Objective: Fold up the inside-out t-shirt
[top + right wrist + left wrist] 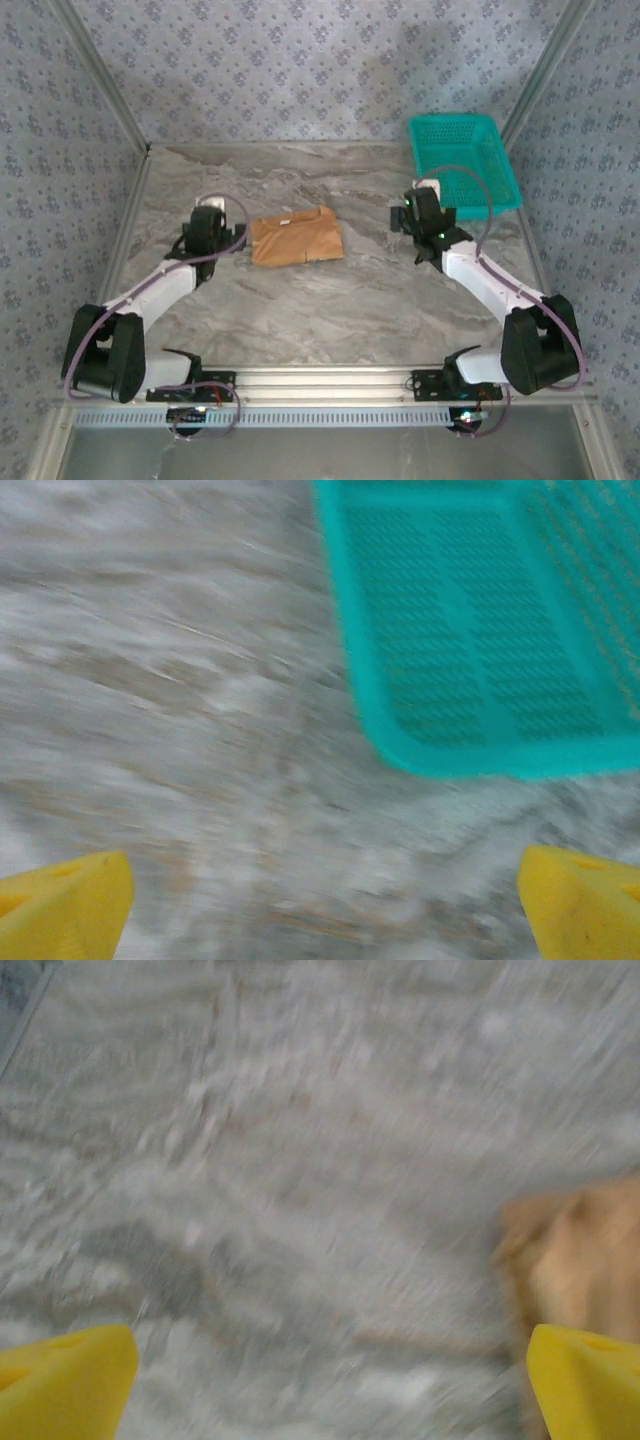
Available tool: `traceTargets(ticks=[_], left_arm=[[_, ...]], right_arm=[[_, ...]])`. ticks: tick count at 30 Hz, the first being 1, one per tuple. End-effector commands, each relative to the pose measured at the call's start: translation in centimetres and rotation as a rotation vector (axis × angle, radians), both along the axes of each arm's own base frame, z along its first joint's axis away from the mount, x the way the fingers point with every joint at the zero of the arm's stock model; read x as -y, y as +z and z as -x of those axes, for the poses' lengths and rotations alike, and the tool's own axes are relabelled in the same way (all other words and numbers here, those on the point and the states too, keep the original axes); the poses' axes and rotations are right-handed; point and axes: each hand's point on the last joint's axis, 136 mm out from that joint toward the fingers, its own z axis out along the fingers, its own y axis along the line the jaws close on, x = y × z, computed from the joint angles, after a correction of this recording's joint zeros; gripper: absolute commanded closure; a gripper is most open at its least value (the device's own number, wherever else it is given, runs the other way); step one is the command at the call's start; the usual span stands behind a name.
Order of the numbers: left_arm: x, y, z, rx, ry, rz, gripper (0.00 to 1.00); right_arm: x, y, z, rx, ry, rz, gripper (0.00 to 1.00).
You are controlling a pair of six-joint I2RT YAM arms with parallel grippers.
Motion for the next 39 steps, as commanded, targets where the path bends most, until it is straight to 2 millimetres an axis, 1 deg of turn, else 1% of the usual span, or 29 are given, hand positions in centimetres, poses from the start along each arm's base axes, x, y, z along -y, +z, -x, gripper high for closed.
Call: traceTargets(ticks=[1,2,4,5,7,8,9,10,12,14,17,18,19,20,21,23,24,25,26,27,28,30,32,36,39], left_arm=[[-2.0,1.4,-0.3,0.151,-0.011,-0.179,0.0],[-2.7,0.9,-0.1,0.158,0.012,-0.187,0.0],[-4.1,-0.1,0.2,0.169,0.059,-0.14,0.0],[-4.4,-0.1,0.1,0.168,0.063,-0.118,0.0],[-4.8,0.4,-0.1,0.223,0.068,-0.067,0.0],[-5.4,0.7,-0.2,0.25,0.088,-0.03,0.0],[-6.1,0.7,-0.3,0.26,0.105,0.002,0.0],[-6.4,0.8,-0.4,0.268,0.109,0.023,0.0],[-7.1,1.0,-0.6,0.298,0.126,0.042,0.0],[-7.1,1.2,-0.8,0.317,0.124,0.053,0.0],[-7.4,1.2,-1.3,0.323,0.128,0.054,0.0],[-7.4,1.2,-1.6,0.326,0.126,0.054,0.0],[-7.5,1.2,-1.7,0.326,0.126,0.056,0.0],[-7.5,1.1,-1.9,0.318,0.127,0.066,0.0],[-7.5,1.0,-2.0,0.314,0.123,0.076,0.0],[-7.4,1.0,-2.0,0.34,0.114,0.108,0.0],[-7.6,0.6,-2.1,0.368,0.128,0.125,0.0],[-7.8,-0.3,-2.3,0.369,0.134,0.128,0.0],[-7.7,-1.3,-2.8,0.361,0.13,0.127,0.0],[-7.4,-1.4,-3.5,0.357,0.111,0.128,0.0],[-7.2,-1.9,-3.5,0.291,0.104,0.134,0.0],[-7.1,-1.6,-3.7,0.331,0.096,0.125,0.0],[-7.3,-1.8,-3.6,0.302,0.112,0.12,0.0],[-5.8,-1.9,-4.0,0.279,0.036,0.107,0.0],[-5.8,-1.8,-4.0,0.278,0.031,0.111,0.0]], right_arm=[[4.0,-0.6,0.3,0.071,-0.066,0.152,0.0],[4.4,-1.3,0.6,0.063,-0.066,0.14,0.0],[5.3,-2.8,1.1,0.065,-0.083,0.117,0.0],[5.8,-3.5,1.4,0.071,-0.094,0.113,0.0],[6.6,-4.9,1.8,0.092,-0.102,0.093,0.0],[6.9,-5.3,1.7,0.122,-0.102,0.078,0.0],[7.1,-4.6,1.5,0.156,-0.099,0.09,0.0],[6.7,-4.7,1.5,0.167,-0.072,0.08,0.0],[6.7,-4.3,1.2,0.213,-0.045,0.079,0.0],[6.9,-4.1,0.7,0.234,-0.046,0.083,0.0],[6.6,-4.1,0.0,0.259,-0.021,0.082,0.0],[6.4,-4.3,-0.2,0.273,-0.011,0.067,0.0],[6.6,-5.0,-0.2,0.27,-0.004,0.064,0.0],[6.6,-5.2,-0.4,0.297,0.005,0.066,0.0],[7.0,-5.0,-0.5,0.317,-0.006,0.055,0.0],[6.8,-5.6,-0.4,0.282,0.027,0.009,0.0],[6.7,-6.0,-0.3,0.293,0.047,-0.016,0.0],[7.0,-6.8,-0.3,0.286,0.041,-0.031,0.0],[7.0,-6.4,-0.9,0.32,0.041,-0.019,0.0],[6.9,-6.4,-1.0,0.295,0.035,-0.014,0.0],[7.2,-6.7,-0.8,0.268,0.027,-0.029,0.0],[7.3,-6.6,-0.9,0.283,0.02,-0.019,0.0],[7.4,-6.6,-0.8,0.286,0.013,-0.012,0.0],[7.4,-6.6,-0.8,0.285,0.012,-0.011,0.0],[7.3,-6.6,-0.8,0.286,0.012,-0.011,0.0]])
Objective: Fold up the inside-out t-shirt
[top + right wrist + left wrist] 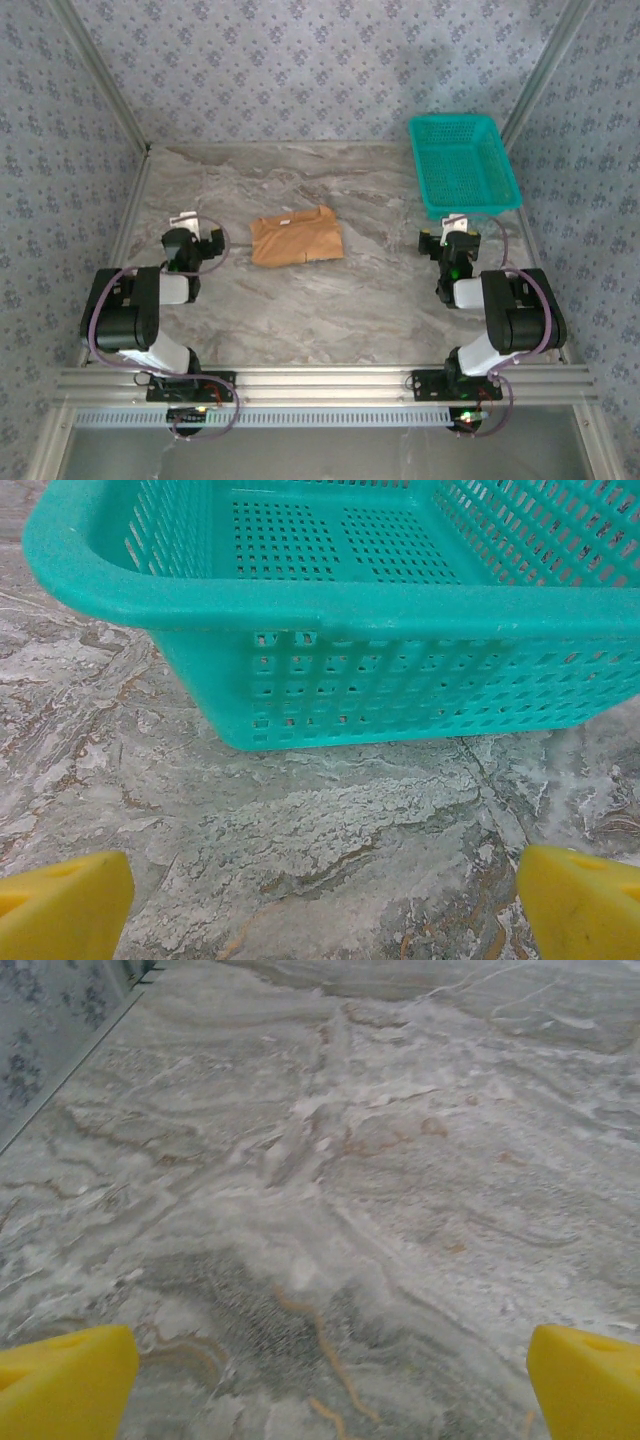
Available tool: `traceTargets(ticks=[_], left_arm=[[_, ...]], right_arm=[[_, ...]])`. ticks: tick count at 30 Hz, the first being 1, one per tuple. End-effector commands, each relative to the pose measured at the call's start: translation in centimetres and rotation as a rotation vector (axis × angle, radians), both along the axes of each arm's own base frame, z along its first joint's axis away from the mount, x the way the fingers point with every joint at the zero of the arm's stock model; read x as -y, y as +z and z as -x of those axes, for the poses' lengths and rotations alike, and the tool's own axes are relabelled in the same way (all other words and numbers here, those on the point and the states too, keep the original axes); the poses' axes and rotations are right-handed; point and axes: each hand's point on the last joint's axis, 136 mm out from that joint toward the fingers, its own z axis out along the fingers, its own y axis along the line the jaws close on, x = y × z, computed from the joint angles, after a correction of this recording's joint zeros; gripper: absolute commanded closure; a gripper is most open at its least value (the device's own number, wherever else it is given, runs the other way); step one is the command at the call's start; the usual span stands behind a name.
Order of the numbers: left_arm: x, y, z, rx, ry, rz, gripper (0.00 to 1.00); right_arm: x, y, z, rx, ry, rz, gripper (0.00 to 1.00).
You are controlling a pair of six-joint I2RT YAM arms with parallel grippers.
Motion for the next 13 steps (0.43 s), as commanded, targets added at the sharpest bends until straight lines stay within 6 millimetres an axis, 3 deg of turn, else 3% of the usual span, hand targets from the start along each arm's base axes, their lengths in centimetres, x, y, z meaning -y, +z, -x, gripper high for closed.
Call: traceTargets(ticks=[1,13], left_arm=[[0.63,1.31,-0.77,0.034,-0.041,-0.004,0.0],[0.83,1.24,-0.78,0.032,-0.058,0.005,0.0]], right_arm=[[-0.25,1.01,-0.53,0.045,0.005,-0.01,0.0],[-0.16,1.02,-0.5,0.045,0.002,-0.01,0.0]])
